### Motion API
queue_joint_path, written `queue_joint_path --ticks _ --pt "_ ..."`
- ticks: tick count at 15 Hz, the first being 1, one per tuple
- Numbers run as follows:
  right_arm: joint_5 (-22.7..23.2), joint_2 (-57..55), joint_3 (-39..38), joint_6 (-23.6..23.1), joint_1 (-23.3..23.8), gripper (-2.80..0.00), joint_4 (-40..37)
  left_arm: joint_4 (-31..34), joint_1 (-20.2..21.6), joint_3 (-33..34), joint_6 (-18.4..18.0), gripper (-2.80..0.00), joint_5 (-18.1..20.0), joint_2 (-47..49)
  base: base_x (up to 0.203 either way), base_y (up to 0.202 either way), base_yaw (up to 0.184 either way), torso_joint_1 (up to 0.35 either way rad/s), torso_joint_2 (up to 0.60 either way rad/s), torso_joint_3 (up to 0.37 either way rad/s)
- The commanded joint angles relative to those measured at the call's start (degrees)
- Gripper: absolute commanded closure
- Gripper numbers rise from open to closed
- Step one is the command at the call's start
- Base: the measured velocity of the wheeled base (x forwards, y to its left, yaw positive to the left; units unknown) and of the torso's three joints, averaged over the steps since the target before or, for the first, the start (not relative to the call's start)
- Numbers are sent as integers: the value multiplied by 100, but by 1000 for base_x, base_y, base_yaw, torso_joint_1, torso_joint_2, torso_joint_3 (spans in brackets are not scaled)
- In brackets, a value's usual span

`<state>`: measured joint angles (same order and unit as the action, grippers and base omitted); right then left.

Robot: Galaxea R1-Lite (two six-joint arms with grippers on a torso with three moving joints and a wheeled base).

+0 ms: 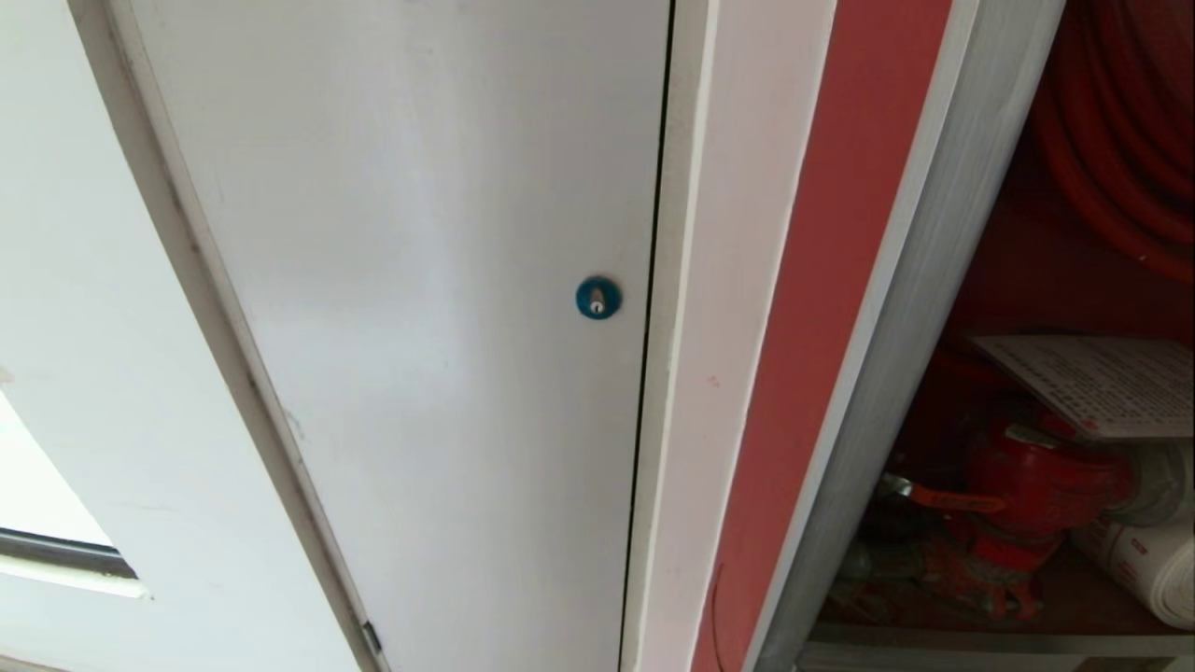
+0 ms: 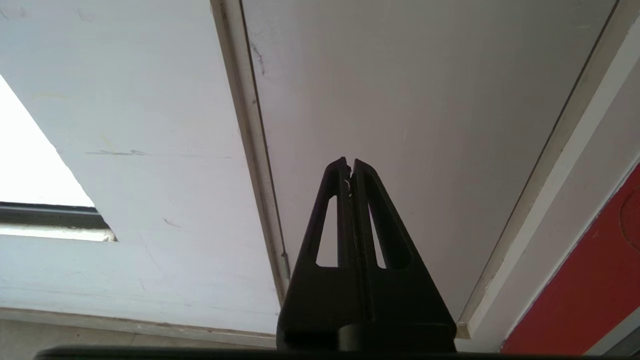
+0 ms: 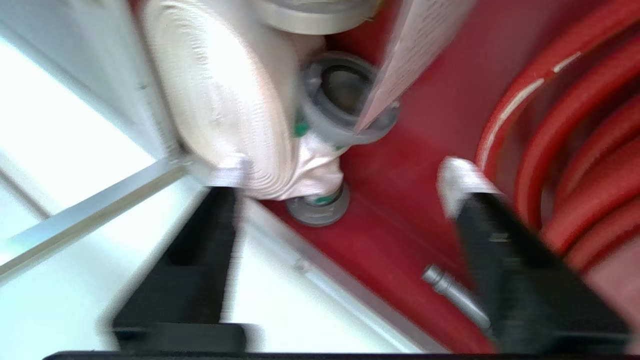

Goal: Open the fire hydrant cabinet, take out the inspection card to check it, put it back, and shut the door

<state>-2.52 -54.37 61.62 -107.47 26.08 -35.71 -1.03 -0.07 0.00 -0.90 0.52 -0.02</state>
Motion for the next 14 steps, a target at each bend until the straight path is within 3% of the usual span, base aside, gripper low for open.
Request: queue_joint_path --ticks 1,4,9,14 --pt "5 457 174 -62 3 0 -584 -2 7 35 2 0 2 -6 0 0 0 0 0 0" --pt "120 437 459 -63 2 0 -1221 -2 -1 35 2 0 1 -6 0 0 0 0 0 0" --pt "685 -584 647 -28 3 0 -1368 -2 -1 35 2 0 8 -6 0 0 0 0 0 0" --pt "933 -1379 1094 5 -6 0 -1362 -2 7 35 2 0 1 -6 0 0 0 0 0 0"
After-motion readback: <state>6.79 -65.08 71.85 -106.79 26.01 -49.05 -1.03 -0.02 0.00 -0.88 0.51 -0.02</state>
